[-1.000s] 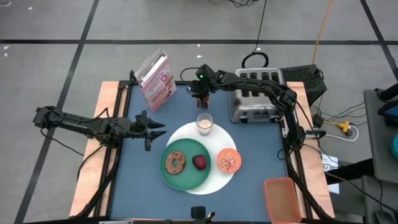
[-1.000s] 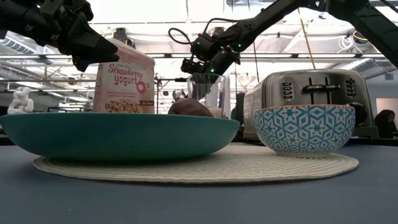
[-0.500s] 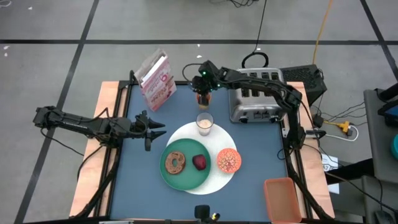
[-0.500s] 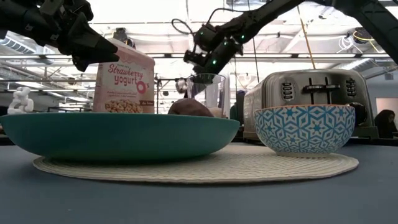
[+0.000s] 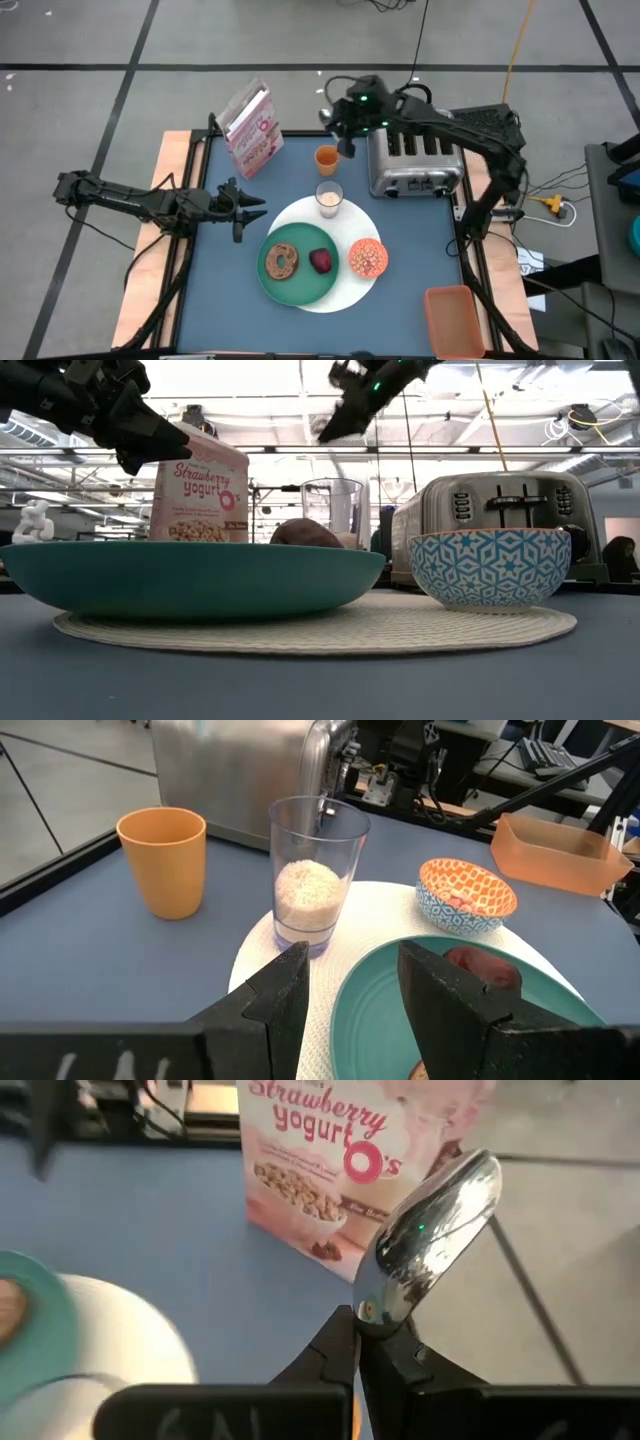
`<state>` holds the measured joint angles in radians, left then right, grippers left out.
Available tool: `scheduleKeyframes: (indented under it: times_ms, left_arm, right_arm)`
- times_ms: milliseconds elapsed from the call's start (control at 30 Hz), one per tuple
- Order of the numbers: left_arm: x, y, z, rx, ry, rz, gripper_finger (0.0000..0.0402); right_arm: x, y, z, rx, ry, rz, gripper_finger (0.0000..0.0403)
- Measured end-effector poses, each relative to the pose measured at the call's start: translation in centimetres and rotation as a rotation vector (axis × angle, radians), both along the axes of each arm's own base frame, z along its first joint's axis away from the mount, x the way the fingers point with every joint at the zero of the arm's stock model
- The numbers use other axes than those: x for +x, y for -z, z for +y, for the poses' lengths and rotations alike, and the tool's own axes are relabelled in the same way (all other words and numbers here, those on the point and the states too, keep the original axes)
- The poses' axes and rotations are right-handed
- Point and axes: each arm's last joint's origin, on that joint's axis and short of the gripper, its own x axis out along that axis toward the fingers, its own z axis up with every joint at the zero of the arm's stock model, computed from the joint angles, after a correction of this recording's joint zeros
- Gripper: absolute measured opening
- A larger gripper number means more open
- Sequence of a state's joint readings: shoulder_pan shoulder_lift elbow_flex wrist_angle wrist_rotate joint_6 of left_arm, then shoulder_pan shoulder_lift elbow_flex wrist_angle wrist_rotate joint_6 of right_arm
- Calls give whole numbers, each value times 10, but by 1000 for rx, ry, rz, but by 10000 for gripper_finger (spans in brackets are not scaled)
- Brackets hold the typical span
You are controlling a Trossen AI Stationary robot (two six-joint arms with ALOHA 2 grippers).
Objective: Arrange a breakfast setting
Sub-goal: Put the green spoon to the right of the orange bowl
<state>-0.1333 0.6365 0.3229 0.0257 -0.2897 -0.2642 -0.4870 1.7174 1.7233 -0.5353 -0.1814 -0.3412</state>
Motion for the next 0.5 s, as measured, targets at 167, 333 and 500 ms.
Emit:
scheduleKeyframes:
  times_ms: [167,333,500]
  left_arm:
    - [0,0,0,0,0,1,159]
    - [0,0,0,7,2,2,159]
    - [0,0,0,19,5,3,159]
  right_arm:
    - [-37,-34,27,98,44,-9,1]
    - [-69,-59,60,190,56,-19,1]
    - [-93,-57,91,291,58,-26,2]
